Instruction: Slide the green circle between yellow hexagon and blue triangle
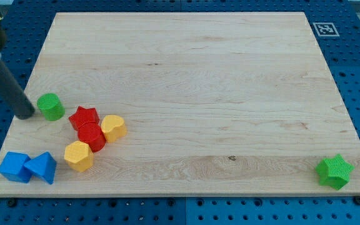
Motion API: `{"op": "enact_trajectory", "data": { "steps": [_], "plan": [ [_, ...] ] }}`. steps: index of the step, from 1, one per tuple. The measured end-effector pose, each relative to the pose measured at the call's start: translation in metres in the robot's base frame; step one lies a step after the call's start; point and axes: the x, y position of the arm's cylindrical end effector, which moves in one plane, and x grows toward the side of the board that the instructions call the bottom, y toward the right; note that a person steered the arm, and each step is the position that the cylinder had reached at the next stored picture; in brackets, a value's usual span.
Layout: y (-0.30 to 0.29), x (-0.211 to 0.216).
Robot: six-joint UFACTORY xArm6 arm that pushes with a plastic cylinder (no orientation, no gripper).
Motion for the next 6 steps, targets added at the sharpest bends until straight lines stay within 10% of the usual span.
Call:
{"op": "enact_trajectory", "data": {
  "steps": [4, 6],
  "plan": [
    [0.000, 0.033],
    [-0.011, -0.051]
  ]
}}
